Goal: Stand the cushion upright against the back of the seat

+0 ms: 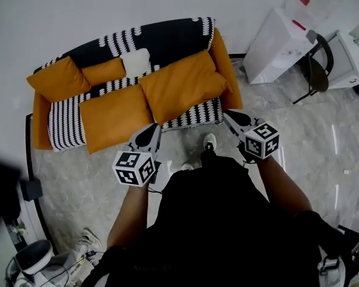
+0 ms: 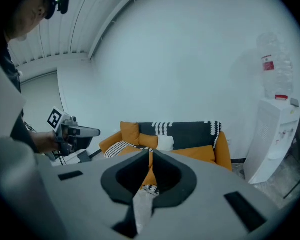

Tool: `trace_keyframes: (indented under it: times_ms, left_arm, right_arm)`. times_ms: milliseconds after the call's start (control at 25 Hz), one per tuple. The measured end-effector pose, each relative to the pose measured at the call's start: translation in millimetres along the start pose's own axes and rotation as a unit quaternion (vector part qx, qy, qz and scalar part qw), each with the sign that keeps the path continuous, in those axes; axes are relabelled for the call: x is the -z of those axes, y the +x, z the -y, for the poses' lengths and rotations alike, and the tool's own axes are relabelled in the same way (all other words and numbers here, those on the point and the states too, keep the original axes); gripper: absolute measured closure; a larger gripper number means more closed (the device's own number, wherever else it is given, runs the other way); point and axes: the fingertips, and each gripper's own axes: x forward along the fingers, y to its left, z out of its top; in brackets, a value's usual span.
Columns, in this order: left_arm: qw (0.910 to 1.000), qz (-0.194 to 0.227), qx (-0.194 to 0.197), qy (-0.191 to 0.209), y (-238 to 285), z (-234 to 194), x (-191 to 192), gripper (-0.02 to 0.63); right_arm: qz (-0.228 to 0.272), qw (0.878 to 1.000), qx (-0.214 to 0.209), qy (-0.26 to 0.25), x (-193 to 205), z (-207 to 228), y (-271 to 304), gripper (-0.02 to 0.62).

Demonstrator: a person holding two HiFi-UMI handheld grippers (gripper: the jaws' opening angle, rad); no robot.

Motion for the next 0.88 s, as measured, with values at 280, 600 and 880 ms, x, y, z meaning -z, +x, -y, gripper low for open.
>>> trace_keyframes:
  times_ms: [280,600,880]
  left_arm:
    - [0.9974,-0.042,-0.057,-0.017,39,-45,20,0.577]
    - [0.9715,-0.175,-0.157,-0.032,87,-112,122,0.577]
    - [0.9496,-0.216,-0.207,-0.093,123,-148,170,0.577]
  right_arm:
    - [-0.043,0.999,0.013,-0.018,9,73,37,0.557]
    - [-0.110,0.993,0.016,-0.033,49,161,60,0.557]
    - [-0.156,0.986,0.021,-0.047,76,236,84,0.557]
